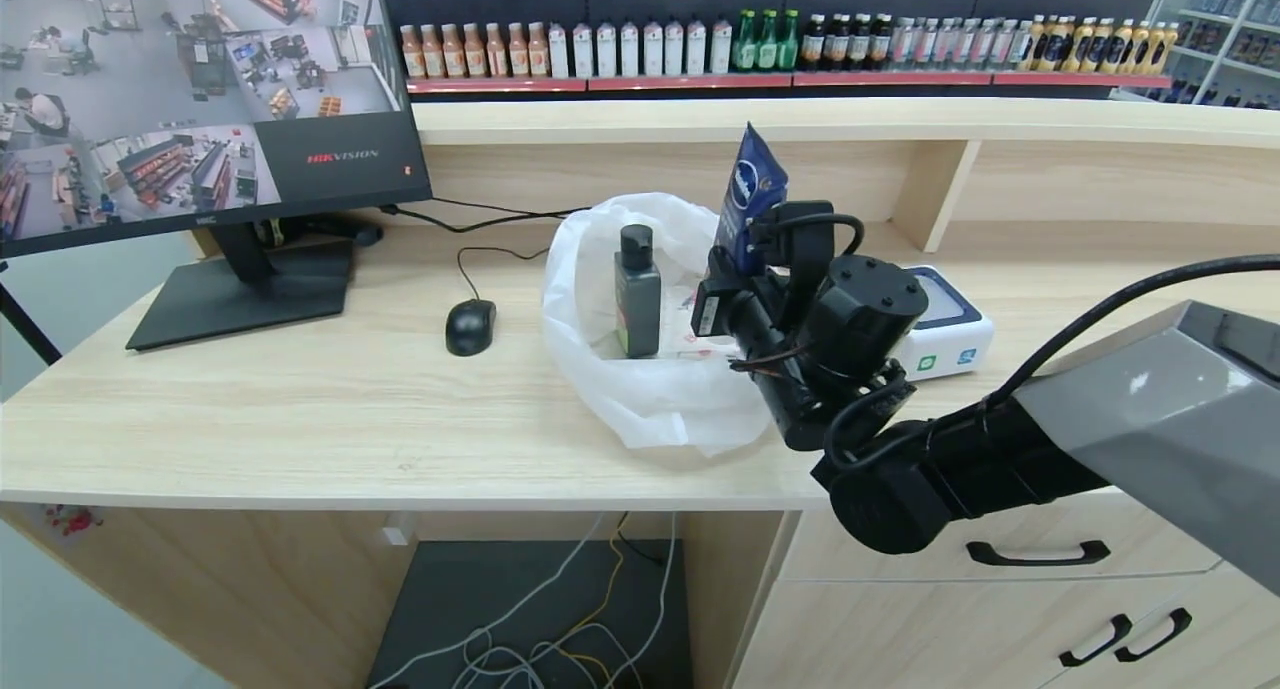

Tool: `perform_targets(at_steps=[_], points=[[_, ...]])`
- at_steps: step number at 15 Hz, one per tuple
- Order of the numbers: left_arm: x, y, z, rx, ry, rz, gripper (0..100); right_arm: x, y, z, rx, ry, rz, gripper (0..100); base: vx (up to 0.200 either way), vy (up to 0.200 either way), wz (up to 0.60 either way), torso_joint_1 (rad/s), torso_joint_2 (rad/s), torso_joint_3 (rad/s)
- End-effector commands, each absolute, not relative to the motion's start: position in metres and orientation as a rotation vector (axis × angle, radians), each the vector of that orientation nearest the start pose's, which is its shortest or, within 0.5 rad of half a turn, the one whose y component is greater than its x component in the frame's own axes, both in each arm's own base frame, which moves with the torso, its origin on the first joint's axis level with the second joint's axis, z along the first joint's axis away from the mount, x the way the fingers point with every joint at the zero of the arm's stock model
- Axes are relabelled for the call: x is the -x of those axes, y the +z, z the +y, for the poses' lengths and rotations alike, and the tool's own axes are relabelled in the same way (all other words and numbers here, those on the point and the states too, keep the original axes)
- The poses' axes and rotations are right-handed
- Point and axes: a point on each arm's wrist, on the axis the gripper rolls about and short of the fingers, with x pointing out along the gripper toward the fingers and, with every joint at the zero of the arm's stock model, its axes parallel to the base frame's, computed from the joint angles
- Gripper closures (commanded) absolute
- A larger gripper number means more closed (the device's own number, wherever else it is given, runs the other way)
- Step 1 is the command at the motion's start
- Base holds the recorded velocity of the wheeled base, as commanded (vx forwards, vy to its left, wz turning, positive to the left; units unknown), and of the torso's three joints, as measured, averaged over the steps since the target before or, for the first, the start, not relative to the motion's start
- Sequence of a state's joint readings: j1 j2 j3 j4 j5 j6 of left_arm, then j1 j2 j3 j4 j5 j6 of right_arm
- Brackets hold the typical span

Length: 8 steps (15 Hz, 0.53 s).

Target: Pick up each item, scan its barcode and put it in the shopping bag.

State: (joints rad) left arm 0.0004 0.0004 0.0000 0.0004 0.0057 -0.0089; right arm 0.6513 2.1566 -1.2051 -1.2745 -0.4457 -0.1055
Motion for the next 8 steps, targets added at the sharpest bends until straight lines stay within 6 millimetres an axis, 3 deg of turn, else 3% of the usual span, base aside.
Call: perform_targets(at_steps=[1, 8], points=[[0.023, 0.075, 0.0, 0.009, 0.006, 0.0, 0, -0.344, 0.181, 0.248, -0.062, 0.185, -0.279, 100, 0.0, 0.0, 0.0, 0.0, 0.0, 0.0], [0.023, 0.075, 0.0, 0.011, 0.008, 0.0, 0, -0.347, 0.164, 0.243, -0.035, 0.176, -0.23, 100, 0.0, 0.0, 0.0, 0.0, 0.0, 0.0]])
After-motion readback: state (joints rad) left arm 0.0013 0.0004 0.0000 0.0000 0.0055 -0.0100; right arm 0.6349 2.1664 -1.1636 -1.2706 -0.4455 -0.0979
